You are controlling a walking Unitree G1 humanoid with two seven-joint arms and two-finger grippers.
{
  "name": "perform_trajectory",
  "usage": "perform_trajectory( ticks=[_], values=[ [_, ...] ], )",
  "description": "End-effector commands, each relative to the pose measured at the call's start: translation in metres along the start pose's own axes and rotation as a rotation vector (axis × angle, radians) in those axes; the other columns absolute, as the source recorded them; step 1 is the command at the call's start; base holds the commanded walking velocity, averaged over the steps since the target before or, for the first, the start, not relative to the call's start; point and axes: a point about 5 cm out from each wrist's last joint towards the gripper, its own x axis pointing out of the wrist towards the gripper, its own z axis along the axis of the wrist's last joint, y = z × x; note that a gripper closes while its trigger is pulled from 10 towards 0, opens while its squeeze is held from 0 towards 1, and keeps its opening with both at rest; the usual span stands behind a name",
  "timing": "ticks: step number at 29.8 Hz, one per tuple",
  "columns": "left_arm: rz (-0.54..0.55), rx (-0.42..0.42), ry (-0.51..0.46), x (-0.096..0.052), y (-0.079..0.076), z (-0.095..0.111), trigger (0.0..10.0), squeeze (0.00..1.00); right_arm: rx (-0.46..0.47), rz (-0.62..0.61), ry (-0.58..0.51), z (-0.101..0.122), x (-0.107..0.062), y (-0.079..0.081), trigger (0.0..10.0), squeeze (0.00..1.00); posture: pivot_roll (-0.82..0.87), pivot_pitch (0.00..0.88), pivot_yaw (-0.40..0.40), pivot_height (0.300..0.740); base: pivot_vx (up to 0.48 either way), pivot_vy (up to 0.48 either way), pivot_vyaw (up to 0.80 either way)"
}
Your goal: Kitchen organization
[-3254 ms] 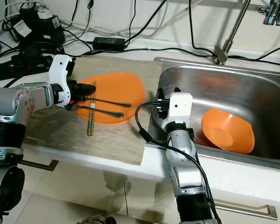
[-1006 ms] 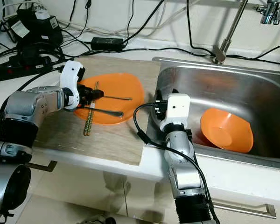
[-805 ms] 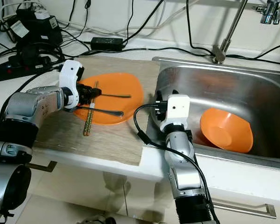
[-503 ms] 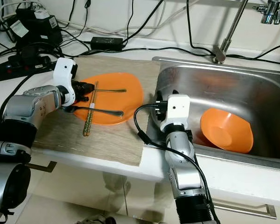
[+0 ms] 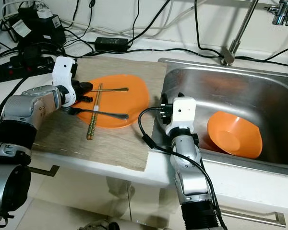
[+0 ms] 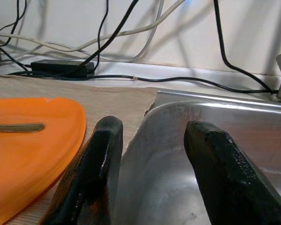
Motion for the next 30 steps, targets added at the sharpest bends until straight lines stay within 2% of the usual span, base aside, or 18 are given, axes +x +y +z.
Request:
perform_trajectory(
  ticks=[1,3,4,7,11,17,21,24,27,28,30],
  values=[
    [-0.036,0.032,-0.017,-0.001,-0.008,0.010,10.0,0.00,-0.006,0.008,-0.004,0.002,-0.002,0.000,10.0,0.00,0.06,0.008,0.014,0.740,0.000,0.000,0.00],
    [-0.042,0.043,-0.032,-0.001,-0.010,0.014,10.0,0.00,-0.007,0.009,-0.002,0.002,-0.002,0.000,10.0,0.00,0.06,0.008,0.014,0.740,0.000,0.000,0.00],
    [-0.046,0.050,-0.042,-0.002,-0.011,0.016,10.0,1.00,-0.007,0.009,-0.002,0.002,-0.002,0.000,10.0,0.00,0.06,0.007,0.015,0.740,0.000,0.000,0.00],
    [-0.071,0.063,-0.050,-0.005,-0.015,0.019,10.0,1.00,-0.006,0.008,-0.003,0.002,-0.002,0.000,10.0,0.00,0.06,0.007,0.015,0.740,0.000,0.000,0.00],
    [-0.084,0.127,-0.066,-0.010,-0.019,0.029,10.0,1.00,-0.006,0.006,-0.004,0.002,-0.001,-0.001,10.0,0.00,0.06,0.006,0.014,0.740,0.000,0.000,0.00],
    [-0.089,0.198,-0.078,-0.019,-0.014,0.044,10.0,1.00,-0.005,0.010,-0.003,0.002,0.000,-0.001,10.0,0.00,0.07,0.007,0.011,0.740,0.000,0.000,0.00],
    [-0.098,0.222,-0.067,-0.021,-0.012,0.044,10.0,1.00,-0.005,0.013,-0.003,0.002,0.000,0.000,10.0,0.00,0.07,0.008,0.010,0.740,0.000,0.000,0.00],
    [-0.116,0.292,-0.009,-0.025,-0.004,0.038,10.0,1.00,-0.004,0.017,-0.002,0.002,0.000,0.001,10.0,0.00,0.07,0.010,0.008,0.740,0.000,0.000,0.00],
    [-0.125,0.325,0.033,-0.025,0.002,0.033,10.0,1.00,-0.003,0.019,-0.001,0.002,0.000,0.001,10.0,0.00,0.07,0.009,0.008,0.740,0.000,0.000,0.00],
    [-0.123,0.327,0.039,-0.024,0.003,0.033,10.0,0.00,-0.003,0.020,-0.001,0.002,0.000,0.001,10.0,0.00,0.07,0.006,0.007,0.740,0.000,0.000,0.00],
    [-0.128,0.334,0.046,-0.023,0.004,0.033,10.0,0.00,-0.003,0.021,-0.001,0.002,0.000,0.001,10.0,0.00,0.07,0.006,0.008,0.740,0.000,0.000,0.00]
  ],
)
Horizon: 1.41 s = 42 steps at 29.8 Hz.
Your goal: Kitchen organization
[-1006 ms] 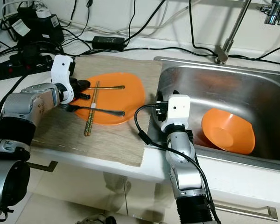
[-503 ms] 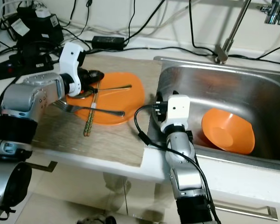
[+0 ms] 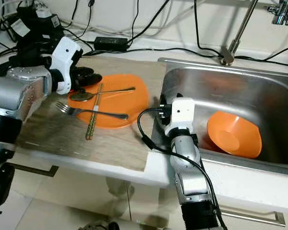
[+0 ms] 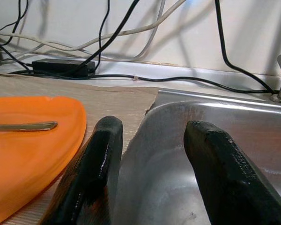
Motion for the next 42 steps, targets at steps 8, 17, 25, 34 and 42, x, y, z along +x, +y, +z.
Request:
perform_trajectory(
  ticks=[8,17,25,34,42],
  values=[
    [-0.126,0.092,0.067,0.004,-0.008,0.001,10.0,0.00,-0.001,0.014,-0.004,0.002,0.001,0.002,10.0,0.00,0.07,0.000,0.012,0.740,0.000,0.000,0.00],
    [-0.192,0.145,0.101,0.014,-0.015,0.001,10.0,0.00,0.001,0.015,-0.004,0.001,0.000,0.003,10.0,0.00,0.07,0.000,0.018,0.740,0.000,0.000,0.00],
    [-0.172,0.187,0.143,0.023,-0.011,-0.006,10.0,0.00,-0.004,0.010,-0.004,0.001,-0.002,0.001,10.0,0.00,0.06,0.000,0.020,0.740,0.000,0.000,0.00],
    [-0.095,0.223,0.149,0.026,0.000,-0.008,10.0,1.00,-0.008,0.002,-0.002,0.001,-0.003,-0.001,10.0,0.00,0.05,0.000,0.020,0.740,0.000,0.000,0.00],
    [-0.071,0.232,0.116,0.028,0.003,-0.002,10.0,1.00,-0.010,0.001,0.000,0.001,-0.004,-0.002,10.0,0.00,0.05,0.000,0.017,0.740,0.000,0.000,0.00]
  ],
)
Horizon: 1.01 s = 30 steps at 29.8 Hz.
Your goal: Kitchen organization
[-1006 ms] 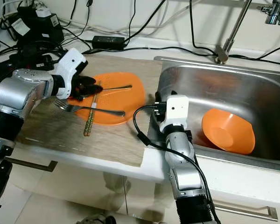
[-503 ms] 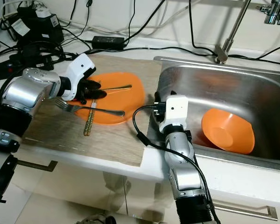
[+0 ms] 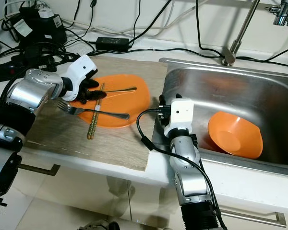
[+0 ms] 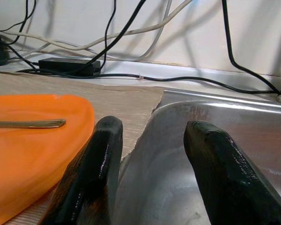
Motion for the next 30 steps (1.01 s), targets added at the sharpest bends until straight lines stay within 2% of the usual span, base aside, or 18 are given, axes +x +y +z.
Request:
perform_trajectory(
  ticks=[1,2,3,30],
  values=[
    [0.027,0.021,-0.018,-0.003,0.006,0.009,10.0,1.00,-0.007,-0.005,-0.003,0.002,-0.002,-0.002,10.0,0.00,0.04,0.001,0.017,0.740,0.000,0.000,0.00],
    [0.030,0.022,-0.019,-0.002,0.006,0.010,10.0,1.00,-0.007,-0.005,-0.003,0.002,-0.003,-0.002,10.0,0.00,0.04,0.001,0.017,0.740,0.000,0.000,0.00],
    [0.031,0.022,-0.020,-0.002,0.006,0.010,10.0,0.00,-0.007,-0.004,-0.002,0.002,-0.003,-0.002,10.0,0.00,0.04,0.002,0.016,0.740,0.000,0.000,0.00],
    [-0.041,0.084,-0.010,0.018,-0.010,0.013,10.0,0.00,-0.005,-0.015,0.003,0.002,-0.004,-0.003,10.0,0.00,0.03,0.009,0.026,0.740,0.000,0.000,0.00]
  ],
)
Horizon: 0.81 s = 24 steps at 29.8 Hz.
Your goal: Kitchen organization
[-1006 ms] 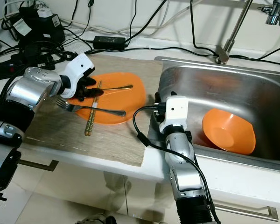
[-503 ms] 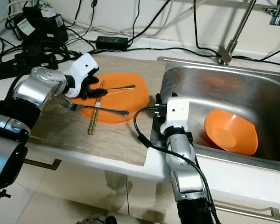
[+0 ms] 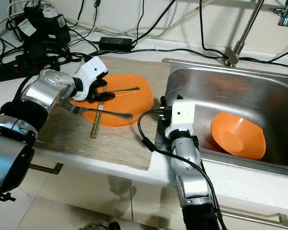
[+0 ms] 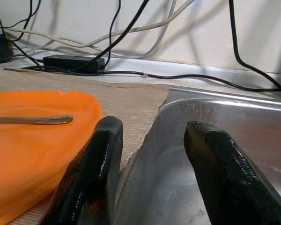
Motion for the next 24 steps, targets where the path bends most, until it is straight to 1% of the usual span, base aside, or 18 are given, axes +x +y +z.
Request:
perform_trajectory(
  ticks=[1,4,5,6,7,8,14,15,17,18,19,20,21,22,24],
  values=[
    [-0.003,0.028,-0.010,-0.0008,0.0016,0.0085,10.0,0.00,-0.004,-0.006,-0.009,0.0035,-0.0008,-0.0008,10.0,0.00,0.03,0.009,0.026,0.740,0.000,0.000,0.00],
    [-0.006,0.027,-0.005,0.0011,0.0003,0.0073,10.0,0.00,-0.004,-0.006,-0.007,0.0033,-0.0005,-0.0008,10.0,0.00,0.03,0.008,0.026,0.740,0.000,0.000,0.00],
    [-0.015,0.027,-0.006,0.0019,-0.0008,0.0070,6.5,0.00,-0.004,-0.006,-0.007,0.0032,-0.0004,-0.0009,10.0,0.00,0.03,0.007,0.026,0.740,0.000,0.000,0.00],
    [-0.022,0.024,-0.006,0.0025,-0.0017,0.0066,4.0,0.00,-0.004,-0.006,-0.007,0.0032,-0.0004,-0.0008,10.0,0.00,0.03,0.006,0.026,0.740,0.000,0.000,0.00],
    [-0.025,0.024,-0.007,0.0028,-0.0022,0.0065,3.5,0.00,-0.005,-0.006,-0.007,0.0032,-0.0003,-0.0009,10.0,0.00,0.03,0.005,0.027,0.740,0.000,0.000,0.00],
    [-0.027,0.020,-0.009,0.0030,-0.0024,0.0064,0.0,0.00,-0.005,-0.006,-0.008,0.0033,-0.0003,-0.0010,10.0,0.00,0.03,0.004,0.027,0.740,0.000,0.000,0.00],
    [-0.035,0.016,-0.008,0.0041,-0.0037,0.0054,0.0,0.01,-0.008,-0.004,-0.008,0.0033,-0.0001,-0.0016,10.0,0.00,0.03,0.000,0.024,0.740,0.000,0.000,0.00],
    [-0.041,0.016,-0.006,0.0043,-0.0041,0.0050,0.0,0.03,-0.008,-0.003,-0.009,0.0034,0.0000,-0.0017,10.0,0.00,0.03,0.000,0.022,0.740,0.000,0.000,0.00],
    [-0.044,0.016,-0.005,0.0044,-0.0044,0.0045,0.0,0.04,-0.009,-0.003,-0.009,0.0036,0.0002,-0.0018,10.0,0.00,0.03,0.000,0.022,0.740,0.000,0.000,0.00],
    [-0.046,0.014,-0.004,0.0044,-0.0046,0.0041,0.0,0.09,-0.010,-0.002,-0.010,0.0037,0.0003,-0.0019,10.0,0.00,0.03,0.000,0.022,0.740,0.000,0.000,0.00],
    [-0.048,0.003,0.000,0.0044,-0.0045,0.0025,0.0,0.20,-0.011,-0.001,-0.010,0.0039,0.0003,-0.0022,10.0,0.00,0.03,0.000,0.020,0.740,0.000,0.000,0.00],
    [-0.048,0.003,0.000,0.0044,-0.0045,0.0025,0.0,0.20,-0.011,-0.001,-0.010,0.0039,0.0003,-0.0022,10.0,0.00,0.03,0.000,0.020,0.740,0.000,0.000,0.00],
    [-0.051,-0.008,0.001,0.0042,-0.0044,0.0014,0.0,0.26,-0.011,0.000,-0.010,0.0039,0.0002,-0.0021,10.0,0.00,0.03,0.000,0.020,0.740,0.000,0.000,0.00],
    [-0.053,-0.011,0.001,0.0041,-0.0044,0.0010,0.0,0.26,-0.011,0.000,-0.009,0.0039,0.0002,-0.0020,10.0,0.00,0.03,0.000,0.020,0.740,0.000,0.000,0.00],
    [-0.055,-0.015,-0.001,0.0041,-0.0045,0.0014,0.0,0.37,-0.011,0.000,-0.009,0.0040,0.0002,-0.0020,10.0,0.00,0.03,0.000,0.018,0.740,0.000,0.000,0.00]
  ],
)
